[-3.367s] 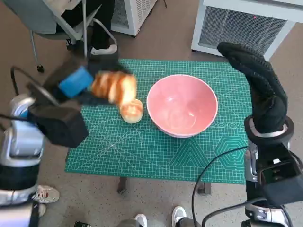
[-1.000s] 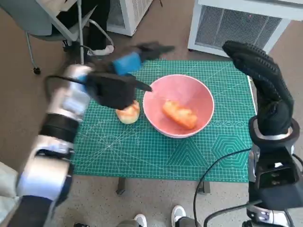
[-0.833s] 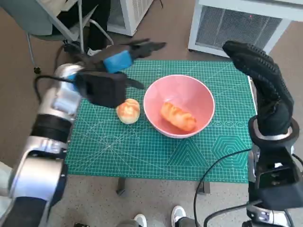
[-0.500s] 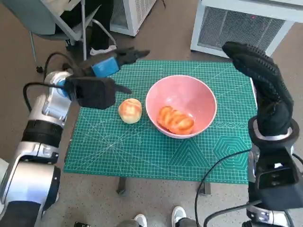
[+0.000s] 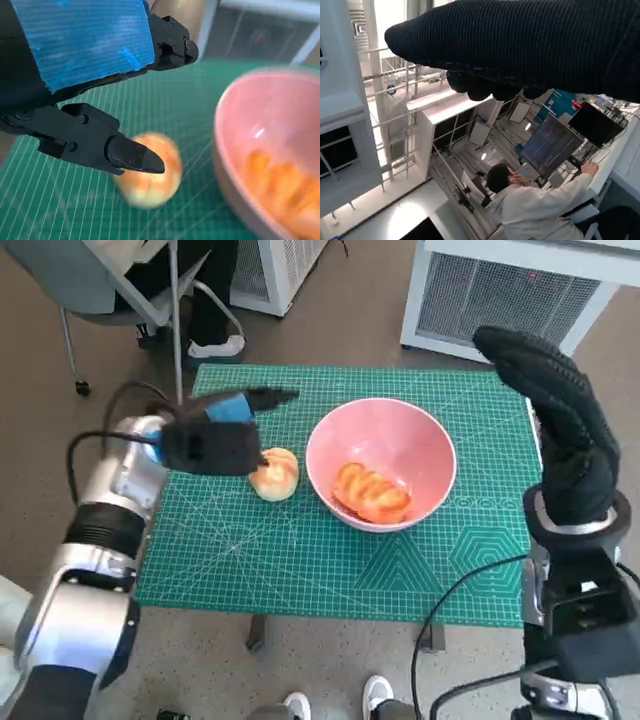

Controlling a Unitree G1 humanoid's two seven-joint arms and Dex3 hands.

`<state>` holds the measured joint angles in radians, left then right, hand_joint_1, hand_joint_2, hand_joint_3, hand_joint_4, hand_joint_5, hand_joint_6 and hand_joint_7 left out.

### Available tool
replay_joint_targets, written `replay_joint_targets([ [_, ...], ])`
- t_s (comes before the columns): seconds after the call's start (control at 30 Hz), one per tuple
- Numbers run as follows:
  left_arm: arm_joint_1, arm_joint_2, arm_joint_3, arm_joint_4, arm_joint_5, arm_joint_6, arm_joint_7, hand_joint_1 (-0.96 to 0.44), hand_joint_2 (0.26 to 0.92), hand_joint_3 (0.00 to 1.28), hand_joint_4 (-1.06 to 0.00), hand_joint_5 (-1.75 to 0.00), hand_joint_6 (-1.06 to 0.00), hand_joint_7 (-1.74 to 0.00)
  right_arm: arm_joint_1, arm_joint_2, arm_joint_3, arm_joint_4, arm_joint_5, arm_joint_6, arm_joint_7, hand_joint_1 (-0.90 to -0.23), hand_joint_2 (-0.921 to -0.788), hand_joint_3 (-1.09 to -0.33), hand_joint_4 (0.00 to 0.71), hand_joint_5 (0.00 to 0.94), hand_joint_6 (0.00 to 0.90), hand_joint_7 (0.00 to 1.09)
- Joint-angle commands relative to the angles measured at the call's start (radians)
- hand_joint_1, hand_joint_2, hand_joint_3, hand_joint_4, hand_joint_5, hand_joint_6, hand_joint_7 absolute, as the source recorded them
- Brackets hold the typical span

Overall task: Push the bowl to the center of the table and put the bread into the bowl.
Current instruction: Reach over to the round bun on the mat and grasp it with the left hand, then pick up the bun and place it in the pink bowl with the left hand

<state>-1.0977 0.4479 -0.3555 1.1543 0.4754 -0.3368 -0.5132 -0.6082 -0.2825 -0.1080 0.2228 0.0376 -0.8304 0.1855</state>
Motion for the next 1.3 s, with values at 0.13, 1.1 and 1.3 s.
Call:
replay_joint_targets([
  [0.13,-0.02,-0.06,-0.053,0.058,0.049,0.053,0.024,-0.31,0.841,0.0,-0.15,0.0,-0.27,-0.04,0.01,-0.017,0.003,-0.002,0.002,0.015,0.014,-0.556,-0.921,-0.78,0.242,0.0,-0.001,0.55],
  [1.1,-0.071,-0.098,-0.129,0.109,0.132,0.148,0.085,-0.01,0.914,0.09,-0.65,-1.24,-0.65,-1.06,0.023,-0.03,-0.009,-0.024,-0.032,0.006,-0.006,-0.564,-0.921,-0.782,0.244,0.001,-0.001,0.55],
  [1.3,-0.115,-0.043,-0.071,0.03,0.098,0.12,0.132,0.0,0.917,0.08,-0.67,-1.25,-0.64,-1.08,0.026,-0.027,-0.01,-0.03,-0.039,0.009,-0.011,-0.565,-0.921,-0.782,0.246,0.002,-0.001,0.54],
])
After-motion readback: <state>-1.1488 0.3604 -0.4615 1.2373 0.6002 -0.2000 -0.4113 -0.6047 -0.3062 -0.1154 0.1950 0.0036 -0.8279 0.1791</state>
